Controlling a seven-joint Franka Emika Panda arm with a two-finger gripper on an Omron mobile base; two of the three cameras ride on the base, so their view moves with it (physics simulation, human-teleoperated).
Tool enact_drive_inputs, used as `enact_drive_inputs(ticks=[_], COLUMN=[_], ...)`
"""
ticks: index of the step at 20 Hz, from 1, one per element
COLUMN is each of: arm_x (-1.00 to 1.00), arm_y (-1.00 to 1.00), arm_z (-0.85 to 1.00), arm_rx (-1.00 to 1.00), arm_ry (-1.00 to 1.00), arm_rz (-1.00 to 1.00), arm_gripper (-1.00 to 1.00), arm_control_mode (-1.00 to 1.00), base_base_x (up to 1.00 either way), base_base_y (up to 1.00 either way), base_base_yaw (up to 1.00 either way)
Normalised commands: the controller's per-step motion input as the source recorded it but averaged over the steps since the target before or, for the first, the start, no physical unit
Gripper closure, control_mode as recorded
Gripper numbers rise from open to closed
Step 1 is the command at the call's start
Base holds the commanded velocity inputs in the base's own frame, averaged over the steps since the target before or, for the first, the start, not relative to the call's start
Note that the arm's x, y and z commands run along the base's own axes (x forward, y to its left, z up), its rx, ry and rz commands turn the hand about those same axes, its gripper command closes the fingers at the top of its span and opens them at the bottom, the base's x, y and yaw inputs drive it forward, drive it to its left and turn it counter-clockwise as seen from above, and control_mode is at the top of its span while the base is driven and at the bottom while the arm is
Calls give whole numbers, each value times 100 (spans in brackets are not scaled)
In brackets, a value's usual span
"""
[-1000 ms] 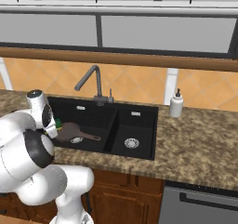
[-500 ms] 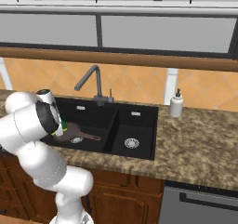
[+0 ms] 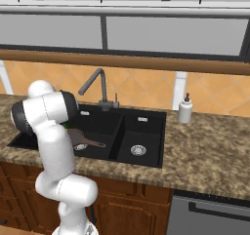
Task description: Pick the pan and sponge and place them into the sink. Then turn on the water.
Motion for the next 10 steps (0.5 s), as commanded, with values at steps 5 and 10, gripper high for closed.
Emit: enact_drive_inputs(ticks=[5, 10], arm_x=[18, 29], arm_y=[2, 0], arm_z=[-41, -46], arm_rx=[-1, 0], arm_ry=[0, -1], arm_rz=[0, 2], arm_gripper=[100, 100], arm_control_mode=[-100, -100], base_base_x=[0, 0], base_base_y=[0, 0], base_base_yaw=[0, 0])
